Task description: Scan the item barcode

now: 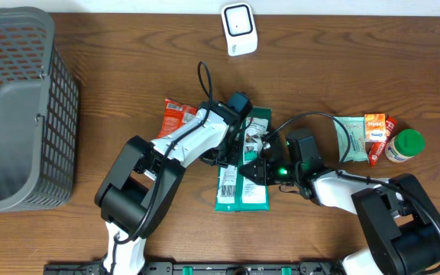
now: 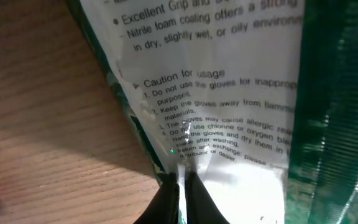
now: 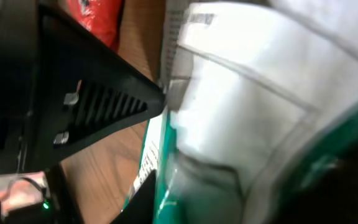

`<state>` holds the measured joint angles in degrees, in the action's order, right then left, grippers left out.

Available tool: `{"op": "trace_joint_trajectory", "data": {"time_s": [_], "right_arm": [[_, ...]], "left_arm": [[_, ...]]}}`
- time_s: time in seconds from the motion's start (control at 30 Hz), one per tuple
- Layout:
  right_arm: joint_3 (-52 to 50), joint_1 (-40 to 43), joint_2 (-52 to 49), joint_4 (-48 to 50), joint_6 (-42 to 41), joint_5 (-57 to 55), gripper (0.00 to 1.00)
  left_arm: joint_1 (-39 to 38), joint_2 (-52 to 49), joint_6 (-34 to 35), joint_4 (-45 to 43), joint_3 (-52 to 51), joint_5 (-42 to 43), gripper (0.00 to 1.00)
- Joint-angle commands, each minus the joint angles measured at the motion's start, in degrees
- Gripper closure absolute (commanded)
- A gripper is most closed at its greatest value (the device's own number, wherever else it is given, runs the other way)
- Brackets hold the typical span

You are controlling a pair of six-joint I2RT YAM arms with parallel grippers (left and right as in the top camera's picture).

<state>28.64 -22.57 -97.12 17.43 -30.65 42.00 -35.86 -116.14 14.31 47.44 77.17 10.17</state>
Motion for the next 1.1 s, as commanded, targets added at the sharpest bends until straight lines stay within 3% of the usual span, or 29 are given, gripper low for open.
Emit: {"op": "trace_joint_trajectory", "data": {"time_s": [0.0, 0.07, 0.27, 0.63, 0.77, 0.93, 1.07], "right_arm": [[-0.31, -0.33, -0.44, -0.87, 0.92, 0.52, 0.85], [-0.28, -0.33, -0.37, -0.85, 0.92, 1.86, 0.83], [-0.2, -0.24, 0.48, 1.27, 2.6, 5.25, 0.99], [0.57, 1.75, 14.58, -1.86, 5.46, 1.75, 0.99], [5.51, 1.75, 20.83, -14.56, 11.19, -3.56, 0.99], [20.31, 1.22, 23.3, -41.4, 21.27, -15.04, 0.99], [31.69, -0.44, 23.08, -58.47, 25.68, -27.23, 0.99]], "left_arm": [[-0.2, -0.28, -0.33, -0.26, -0.33, -0.85, 0.93], [-0.22, 0.96, -0.33, -0.22, -0.04, -2.51, 0.92], [0.07, 8.02, -0.33, -0.22, 0.33, -5.07, 0.92], [7.06, 30.21, 2.1, 1.25, 0.33, -5.03, 0.84], [11.39, 38.14, 2.29, 1.27, 0.33, -5.05, 0.69], [18.75, 45.46, 2.32, 1.29, 0.33, -5.09, 0.5], [25.57, 48.26, 4.9, 1.33, 0.33, -5.14, 0.42]]}}
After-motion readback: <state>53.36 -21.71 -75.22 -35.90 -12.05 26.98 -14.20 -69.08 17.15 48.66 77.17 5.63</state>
